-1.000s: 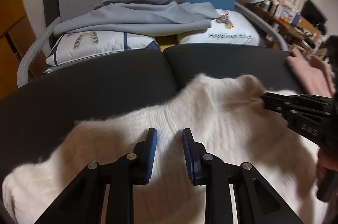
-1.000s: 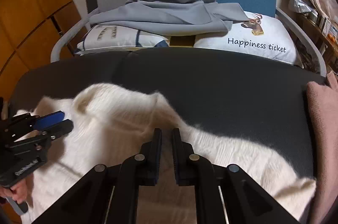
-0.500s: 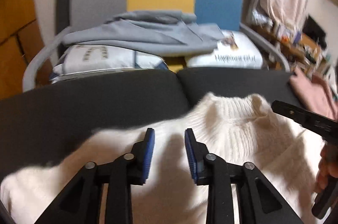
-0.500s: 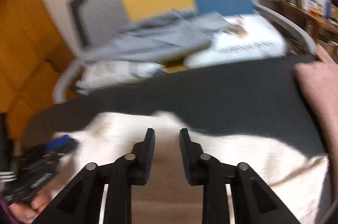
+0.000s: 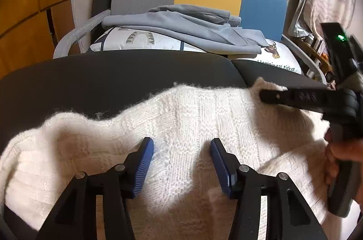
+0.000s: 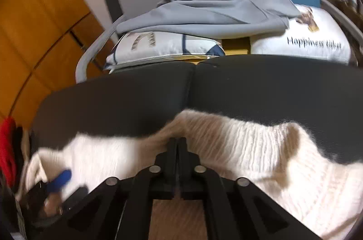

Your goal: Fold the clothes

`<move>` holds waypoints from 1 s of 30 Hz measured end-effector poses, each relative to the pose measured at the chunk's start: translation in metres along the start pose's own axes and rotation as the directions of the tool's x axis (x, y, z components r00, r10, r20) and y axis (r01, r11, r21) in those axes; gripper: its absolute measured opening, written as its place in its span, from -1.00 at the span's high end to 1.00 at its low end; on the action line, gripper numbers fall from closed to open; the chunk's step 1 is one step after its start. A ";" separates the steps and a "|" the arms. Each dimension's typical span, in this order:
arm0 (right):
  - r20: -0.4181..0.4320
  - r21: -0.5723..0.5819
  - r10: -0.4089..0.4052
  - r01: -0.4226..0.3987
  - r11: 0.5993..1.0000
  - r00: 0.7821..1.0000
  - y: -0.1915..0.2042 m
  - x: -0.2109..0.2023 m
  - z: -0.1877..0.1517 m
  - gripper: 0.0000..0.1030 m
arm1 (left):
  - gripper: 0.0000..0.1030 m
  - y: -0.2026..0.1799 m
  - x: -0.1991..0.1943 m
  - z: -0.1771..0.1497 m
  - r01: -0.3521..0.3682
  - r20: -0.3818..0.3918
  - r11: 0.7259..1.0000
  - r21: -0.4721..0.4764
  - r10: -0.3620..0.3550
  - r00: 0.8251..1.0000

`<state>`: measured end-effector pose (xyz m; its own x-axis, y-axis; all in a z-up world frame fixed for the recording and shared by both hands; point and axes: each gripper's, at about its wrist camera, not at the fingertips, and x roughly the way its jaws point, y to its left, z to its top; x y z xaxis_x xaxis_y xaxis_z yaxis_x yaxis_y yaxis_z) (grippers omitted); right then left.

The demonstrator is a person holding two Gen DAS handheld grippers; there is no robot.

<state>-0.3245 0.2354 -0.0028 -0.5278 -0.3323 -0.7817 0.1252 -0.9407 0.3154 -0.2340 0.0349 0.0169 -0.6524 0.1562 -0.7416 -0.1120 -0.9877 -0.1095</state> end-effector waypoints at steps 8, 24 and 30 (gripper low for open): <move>0.021 -0.071 -0.118 0.119 0.990 0.993 0.017 0.007 0.000 1.00 | -0.16 0.003 0.001 0.000 0.036 -0.001 0.999 -0.017 -0.036 0.999; 0.121 -0.096 -0.135 0.147 0.984 0.983 0.086 -0.103 -0.140 0.50 | -0.52 0.076 -0.081 -0.040 -0.058 0.017 0.992 -0.115 0.060 0.998; 0.164 -0.065 -0.193 0.206 0.976 0.967 0.087 -0.089 -0.163 0.50 | -0.52 0.136 -0.125 -0.098 -0.188 0.004 0.970 -0.156 0.191 0.982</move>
<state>-0.1301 0.1719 0.0066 -0.6726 -0.1284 -0.7288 0.0682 -0.9914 0.1117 -0.0938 -0.1202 0.0296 -0.6649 -0.0350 -0.7461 0.1305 -0.9890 -0.0699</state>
